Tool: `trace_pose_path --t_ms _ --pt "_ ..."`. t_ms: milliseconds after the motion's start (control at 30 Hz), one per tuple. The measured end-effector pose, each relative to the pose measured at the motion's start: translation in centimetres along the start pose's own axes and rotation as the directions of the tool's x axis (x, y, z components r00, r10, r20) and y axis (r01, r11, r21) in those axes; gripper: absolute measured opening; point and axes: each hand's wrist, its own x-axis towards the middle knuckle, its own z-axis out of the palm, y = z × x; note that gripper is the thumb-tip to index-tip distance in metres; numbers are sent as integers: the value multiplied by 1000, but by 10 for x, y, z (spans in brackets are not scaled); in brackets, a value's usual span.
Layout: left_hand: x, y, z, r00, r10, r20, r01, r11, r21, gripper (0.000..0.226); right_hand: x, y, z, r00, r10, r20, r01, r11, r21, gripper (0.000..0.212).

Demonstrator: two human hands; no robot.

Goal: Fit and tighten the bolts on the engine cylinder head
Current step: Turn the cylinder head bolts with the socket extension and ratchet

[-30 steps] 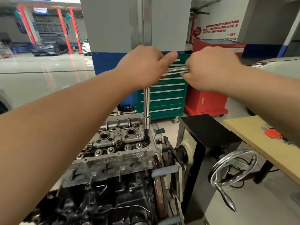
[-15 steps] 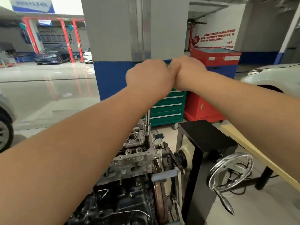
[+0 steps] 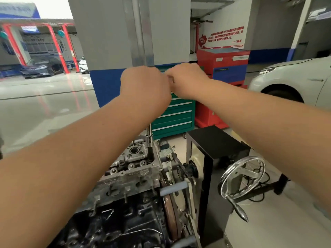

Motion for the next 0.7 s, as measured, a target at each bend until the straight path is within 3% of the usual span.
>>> trace_pose_path --t_ms 100,267,367,467,533,600,633,700 --pt "-1 -6 -10 983 -69 170 51 993 105 29 23 -19 8 997 -63 -53 65 997 41 22" --pt "11 5 -15 954 -132 270 137 991 1 27 26 -21 11 1000 22 -12 -22 1000 19 28" --pt "15 13 4 994 -80 78 91 985 -144 30 4 -12 -3 989 149 -3 -149 986 -74 13" --pt "13 -1 29 977 -62 -203 -35 896 -442 60 -33 -9 -18 967 241 -83 -255 915 -314 34" --pt "12 -14 40 957 27 -290 -233 668 -707 60 -59 -20 -28 969 108 -221 -200 867 -456 38" --pt "10 -22 44 945 79 -317 -321 404 -857 57 -73 -30 -32 979 -25 -200 -76 875 -478 24" --pt "11 -24 44 947 86 -310 -319 378 -869 58 -73 -33 -33 985 -39 -165 -47 874 -483 22" --pt "8 -22 37 958 56 -280 -265 535 -802 60 -67 -33 -32 979 24 -201 -120 869 -480 37"
